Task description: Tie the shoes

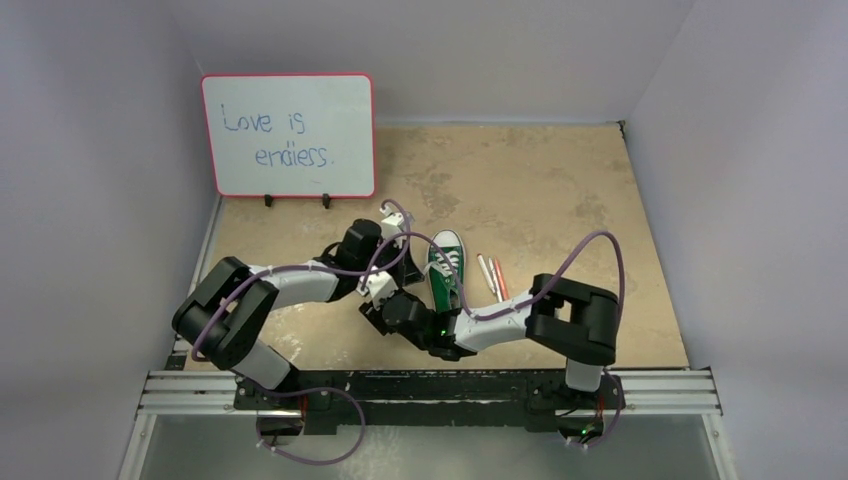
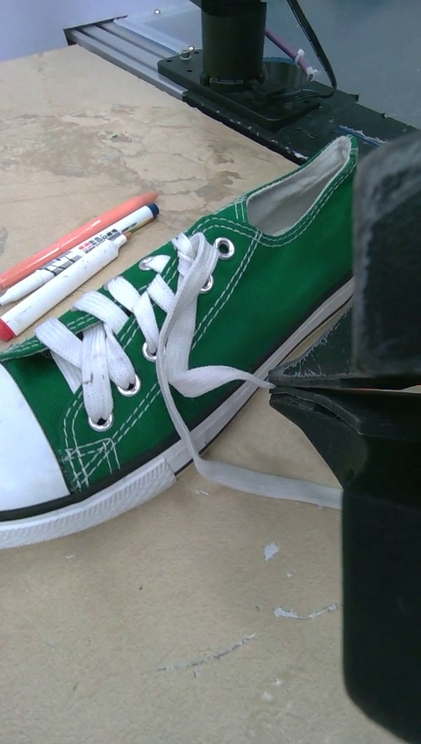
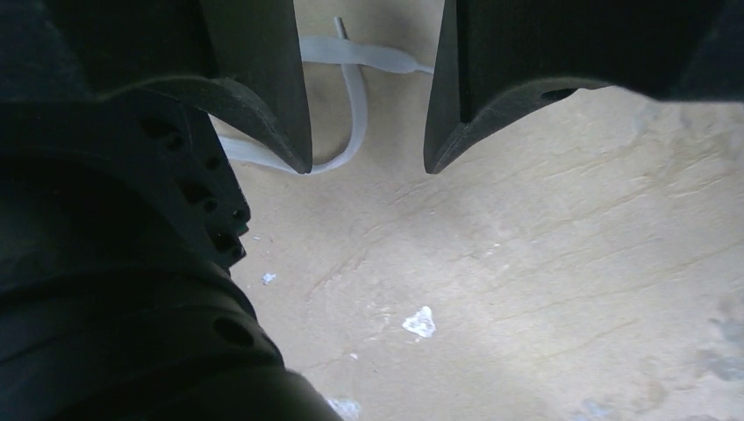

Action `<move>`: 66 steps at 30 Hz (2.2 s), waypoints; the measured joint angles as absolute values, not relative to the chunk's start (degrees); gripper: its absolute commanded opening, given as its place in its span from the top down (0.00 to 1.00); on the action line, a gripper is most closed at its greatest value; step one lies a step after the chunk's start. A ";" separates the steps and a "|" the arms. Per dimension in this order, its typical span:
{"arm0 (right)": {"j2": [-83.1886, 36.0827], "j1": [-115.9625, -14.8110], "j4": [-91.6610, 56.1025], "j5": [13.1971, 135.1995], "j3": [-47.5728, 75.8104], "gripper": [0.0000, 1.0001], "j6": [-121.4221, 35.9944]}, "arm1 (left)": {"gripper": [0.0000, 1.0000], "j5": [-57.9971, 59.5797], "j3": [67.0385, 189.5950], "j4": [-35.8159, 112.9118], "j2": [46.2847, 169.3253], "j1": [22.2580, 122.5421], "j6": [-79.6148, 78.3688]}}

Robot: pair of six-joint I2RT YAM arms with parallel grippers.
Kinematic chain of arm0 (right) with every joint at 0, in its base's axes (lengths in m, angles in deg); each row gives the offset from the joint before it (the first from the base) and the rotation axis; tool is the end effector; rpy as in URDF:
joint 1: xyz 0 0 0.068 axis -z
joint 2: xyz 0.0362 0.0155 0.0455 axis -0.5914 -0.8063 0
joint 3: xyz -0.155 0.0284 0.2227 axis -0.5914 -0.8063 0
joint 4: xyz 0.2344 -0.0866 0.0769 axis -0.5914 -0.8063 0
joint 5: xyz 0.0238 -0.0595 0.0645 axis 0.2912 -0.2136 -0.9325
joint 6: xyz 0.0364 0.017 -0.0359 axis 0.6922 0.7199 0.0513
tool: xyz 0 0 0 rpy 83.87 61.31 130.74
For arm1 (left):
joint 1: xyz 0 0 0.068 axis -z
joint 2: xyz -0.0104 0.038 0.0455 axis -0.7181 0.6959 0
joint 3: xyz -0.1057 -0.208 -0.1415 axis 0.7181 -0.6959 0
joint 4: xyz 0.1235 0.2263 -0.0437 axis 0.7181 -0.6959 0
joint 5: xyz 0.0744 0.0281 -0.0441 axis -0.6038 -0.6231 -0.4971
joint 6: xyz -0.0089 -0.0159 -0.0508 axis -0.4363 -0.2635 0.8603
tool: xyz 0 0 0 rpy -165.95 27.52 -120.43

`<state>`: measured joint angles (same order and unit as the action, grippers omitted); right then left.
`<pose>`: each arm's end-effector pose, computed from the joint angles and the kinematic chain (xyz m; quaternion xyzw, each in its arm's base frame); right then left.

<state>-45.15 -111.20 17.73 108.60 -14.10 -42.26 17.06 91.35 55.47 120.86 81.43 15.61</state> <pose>0.1105 0.3493 0.1672 -0.3349 0.7369 0.2221 0.5435 0.2320 -0.1839 0.1571 0.1572 0.8551 -0.3997 0.2904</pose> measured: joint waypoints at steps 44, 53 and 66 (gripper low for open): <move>-19.46 -111.83 -0.56 101.78 -21.66 1.00 -24.43 | 1.00 15.45 88.35 64.32 114.81 80.90 28.20; -6.59 -103.68 -34.88 93.46 -9.79 1.00 -17.98 | 1.00 14.79 88.14 63.14 112.97 80.90 29.25; -11.81 -84.27 -64.32 90.57 -1.16 1.00 -15.05 | 1.00 14.77 87.09 68.74 114.96 81.58 35.22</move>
<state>-11.81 -84.27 -64.32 90.57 -1.16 -15.05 14.77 87.09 68.74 114.96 81.58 35.22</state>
